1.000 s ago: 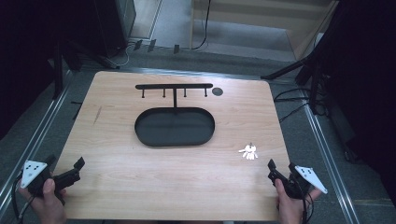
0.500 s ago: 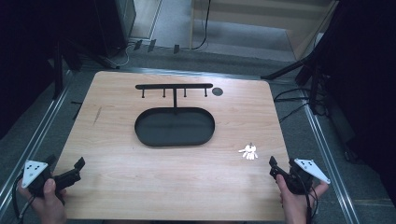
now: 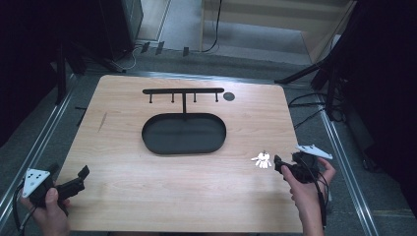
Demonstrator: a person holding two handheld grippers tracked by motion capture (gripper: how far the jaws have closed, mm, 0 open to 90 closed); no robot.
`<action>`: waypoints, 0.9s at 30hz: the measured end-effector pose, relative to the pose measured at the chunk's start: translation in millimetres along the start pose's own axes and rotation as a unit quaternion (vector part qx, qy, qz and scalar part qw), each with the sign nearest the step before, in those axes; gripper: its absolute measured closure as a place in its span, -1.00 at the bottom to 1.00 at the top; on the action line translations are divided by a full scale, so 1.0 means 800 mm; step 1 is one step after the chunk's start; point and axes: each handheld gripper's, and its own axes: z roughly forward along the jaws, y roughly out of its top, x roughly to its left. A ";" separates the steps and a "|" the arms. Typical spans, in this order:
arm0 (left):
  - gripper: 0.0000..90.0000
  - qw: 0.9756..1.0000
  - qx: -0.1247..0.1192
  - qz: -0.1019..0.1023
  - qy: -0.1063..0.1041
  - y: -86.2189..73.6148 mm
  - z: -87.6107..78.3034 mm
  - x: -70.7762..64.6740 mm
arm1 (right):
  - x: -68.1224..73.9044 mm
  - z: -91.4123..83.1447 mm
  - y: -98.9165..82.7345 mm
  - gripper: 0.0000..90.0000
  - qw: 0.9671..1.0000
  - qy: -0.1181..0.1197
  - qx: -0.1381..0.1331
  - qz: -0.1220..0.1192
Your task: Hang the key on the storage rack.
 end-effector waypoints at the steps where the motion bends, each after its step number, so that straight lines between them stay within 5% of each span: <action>1: -1.00 1.000 0.000 -0.001 0.000 0.000 0.000 0.000 | 0.003 0.003 0.004 -0.42 1.000 0.000 0.009 0.001; 6: -1.00 1.000 0.001 -0.003 -0.001 0.000 0.000 0.001 | 0.026 0.023 0.027 -0.46 0.998 -0.018 0.063 -0.017; 13: -1.00 1.000 0.006 -0.005 -0.005 0.001 0.001 0.002 | 0.043 0.043 0.049 -0.48 0.992 -0.036 0.119 -0.008; 17: -1.00 1.000 0.007 -0.007 -0.012 0.001 0.002 0.002 | 0.048 0.058 0.056 -0.48 0.986 -0.039 0.165 0.011; 18: -1.00 1.000 0.008 -0.007 -0.013 0.001 0.002 0.002 | 0.049 0.066 0.058 -0.47 0.982 -0.041 0.184 0.023; 27: -1.00 1.000 0.010 -0.010 -0.018 0.001 0.002 0.003 | 0.052 0.102 0.062 -0.49 0.969 -0.069 0.228 0.068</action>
